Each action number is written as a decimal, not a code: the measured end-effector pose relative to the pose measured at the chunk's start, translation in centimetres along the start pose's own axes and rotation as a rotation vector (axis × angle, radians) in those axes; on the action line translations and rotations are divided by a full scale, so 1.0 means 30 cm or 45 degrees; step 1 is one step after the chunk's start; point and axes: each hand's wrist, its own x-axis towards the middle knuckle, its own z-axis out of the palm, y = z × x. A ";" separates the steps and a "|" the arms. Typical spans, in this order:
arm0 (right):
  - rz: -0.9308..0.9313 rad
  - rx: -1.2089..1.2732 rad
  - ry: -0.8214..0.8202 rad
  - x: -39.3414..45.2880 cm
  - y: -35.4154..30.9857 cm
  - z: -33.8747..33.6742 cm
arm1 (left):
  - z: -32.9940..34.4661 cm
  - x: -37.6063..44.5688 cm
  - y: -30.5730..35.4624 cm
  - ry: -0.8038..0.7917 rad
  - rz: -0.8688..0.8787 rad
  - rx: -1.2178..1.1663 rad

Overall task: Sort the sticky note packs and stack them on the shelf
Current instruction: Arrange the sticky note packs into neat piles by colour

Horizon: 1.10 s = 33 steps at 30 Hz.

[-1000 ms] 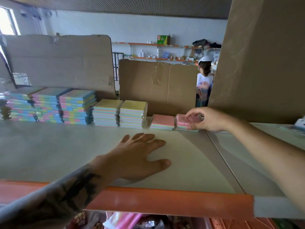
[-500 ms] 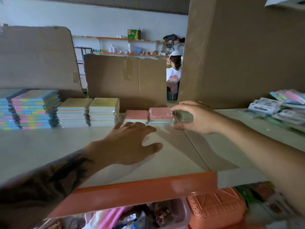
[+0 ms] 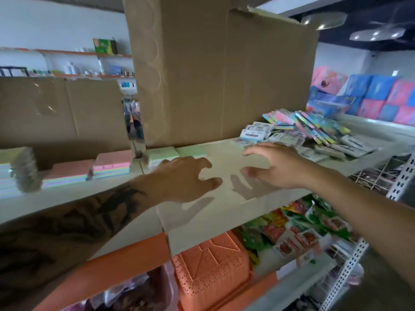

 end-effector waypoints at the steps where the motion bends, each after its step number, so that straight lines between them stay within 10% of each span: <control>1: 0.015 0.005 0.018 -0.003 0.050 -0.015 | 0.004 0.042 0.035 0.010 0.001 -0.012; 16: -0.026 -0.064 0.097 0.264 0.616 -0.083 | 0.093 0.664 0.346 0.129 -0.294 -0.160; 33: -0.136 0.152 0.136 0.344 0.646 -0.030 | 0.124 0.828 0.292 0.114 -0.463 -0.115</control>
